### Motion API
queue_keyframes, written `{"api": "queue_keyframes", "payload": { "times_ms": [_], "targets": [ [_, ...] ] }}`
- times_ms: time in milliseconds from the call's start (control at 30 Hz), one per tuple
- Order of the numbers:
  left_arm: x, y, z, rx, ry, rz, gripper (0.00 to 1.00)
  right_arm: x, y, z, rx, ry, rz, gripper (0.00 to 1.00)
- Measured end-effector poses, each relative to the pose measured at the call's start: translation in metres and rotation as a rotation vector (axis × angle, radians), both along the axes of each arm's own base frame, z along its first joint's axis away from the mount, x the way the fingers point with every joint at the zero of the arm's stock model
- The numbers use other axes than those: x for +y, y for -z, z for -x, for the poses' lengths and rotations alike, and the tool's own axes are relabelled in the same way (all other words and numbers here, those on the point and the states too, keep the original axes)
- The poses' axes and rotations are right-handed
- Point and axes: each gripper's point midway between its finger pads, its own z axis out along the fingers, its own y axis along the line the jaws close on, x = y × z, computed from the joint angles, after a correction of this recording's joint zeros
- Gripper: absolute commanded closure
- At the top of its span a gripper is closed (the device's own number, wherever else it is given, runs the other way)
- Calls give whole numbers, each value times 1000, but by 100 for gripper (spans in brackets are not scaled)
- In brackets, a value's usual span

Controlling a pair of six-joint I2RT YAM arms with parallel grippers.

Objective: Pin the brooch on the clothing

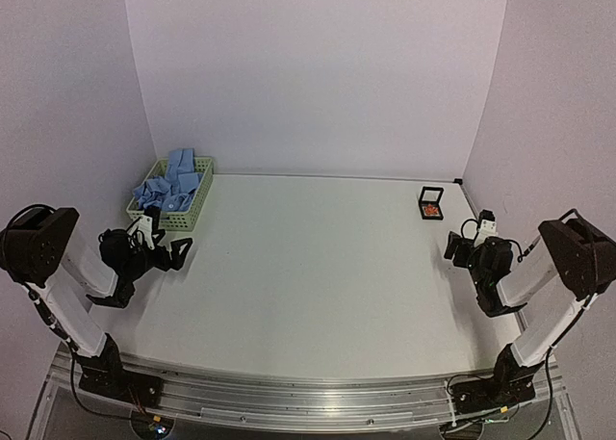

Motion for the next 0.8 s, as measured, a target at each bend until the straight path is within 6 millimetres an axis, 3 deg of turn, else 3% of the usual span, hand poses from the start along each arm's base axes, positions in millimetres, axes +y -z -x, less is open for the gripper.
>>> {"api": "queue_keyframes", "payload": {
  "times_ms": [233, 333, 567, 700, 800],
  "targets": [
    [0, 1, 0, 3, 1, -1, 0, -2, -2, 2, 0, 13, 2, 2],
    [0, 1, 1, 7, 1, -2, 0, -3, -12, 6, -14, 13, 1, 2],
    [0, -4, 20, -35, 2, -4, 0, -1, -97, 17, -206, 1, -44, 2],
    [-3, -11, 25, -63, 25, -12, 0, 7, -135, 9, -225, -37, -84, 2],
    [-18, -37, 32, -94, 129, -23, 0, 15, -161, 0, -212, -80, -117, 2]
  ]
}}
